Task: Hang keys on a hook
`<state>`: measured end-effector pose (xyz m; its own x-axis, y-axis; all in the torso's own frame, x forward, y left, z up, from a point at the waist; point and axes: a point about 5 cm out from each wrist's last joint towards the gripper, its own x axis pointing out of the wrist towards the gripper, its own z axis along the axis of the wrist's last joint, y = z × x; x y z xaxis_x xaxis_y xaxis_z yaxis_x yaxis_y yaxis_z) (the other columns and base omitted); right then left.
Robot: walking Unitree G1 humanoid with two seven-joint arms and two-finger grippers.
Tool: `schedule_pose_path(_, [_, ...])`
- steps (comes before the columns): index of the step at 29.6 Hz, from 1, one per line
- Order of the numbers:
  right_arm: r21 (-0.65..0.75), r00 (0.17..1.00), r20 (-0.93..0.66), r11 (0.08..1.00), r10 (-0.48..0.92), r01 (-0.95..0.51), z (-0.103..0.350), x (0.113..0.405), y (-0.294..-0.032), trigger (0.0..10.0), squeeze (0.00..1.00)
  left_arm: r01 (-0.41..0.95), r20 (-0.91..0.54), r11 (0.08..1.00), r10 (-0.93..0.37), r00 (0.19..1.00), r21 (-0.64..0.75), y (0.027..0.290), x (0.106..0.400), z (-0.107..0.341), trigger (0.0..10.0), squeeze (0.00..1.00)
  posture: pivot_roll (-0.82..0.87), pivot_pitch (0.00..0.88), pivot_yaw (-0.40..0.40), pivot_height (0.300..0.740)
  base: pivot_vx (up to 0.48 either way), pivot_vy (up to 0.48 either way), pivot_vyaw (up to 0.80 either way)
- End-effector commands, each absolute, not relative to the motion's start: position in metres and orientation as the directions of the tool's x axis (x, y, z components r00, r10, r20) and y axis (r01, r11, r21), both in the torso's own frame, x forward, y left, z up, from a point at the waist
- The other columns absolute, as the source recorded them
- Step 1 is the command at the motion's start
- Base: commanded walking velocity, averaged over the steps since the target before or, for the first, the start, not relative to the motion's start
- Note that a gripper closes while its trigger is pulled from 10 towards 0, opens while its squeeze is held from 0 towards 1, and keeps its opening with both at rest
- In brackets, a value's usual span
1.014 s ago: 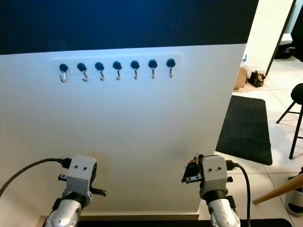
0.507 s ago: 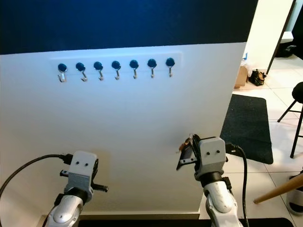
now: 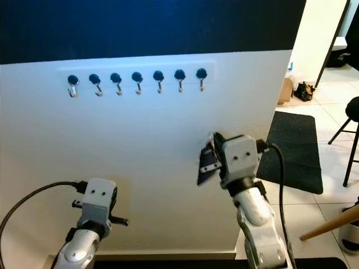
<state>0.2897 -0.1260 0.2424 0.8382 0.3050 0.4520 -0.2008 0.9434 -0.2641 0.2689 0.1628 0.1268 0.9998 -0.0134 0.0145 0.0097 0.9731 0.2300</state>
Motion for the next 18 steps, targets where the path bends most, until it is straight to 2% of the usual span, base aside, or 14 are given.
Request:
schedule_pose_path(1, [-0.275, 0.817, 0.468, 0.934, 0.339, -0.230, 0.250, 0.290, -0.120, 10.0, 0.00, 0.005, -0.003, 0.972, -0.005, 1.000, 0.235, 0.163, 0.267, 0.122, 10.0, 0.00, 0.02, 0.140, 0.086, 0.740, 0.000, 0.000, 0.00])
schedule_pose_path(18, [-0.355, 0.731, 0.575, 0.917, 0.367, -0.181, 0.299, 0.309, -0.104, 10.0, 0.00, 0.008, 0.005, 0.974, -0.009, 1.000, 0.227, 0.158, 0.271, 0.123, 10.0, 0.00, 0.03, 0.139, 0.083, 0.740, 0.000, 0.000, 0.00])
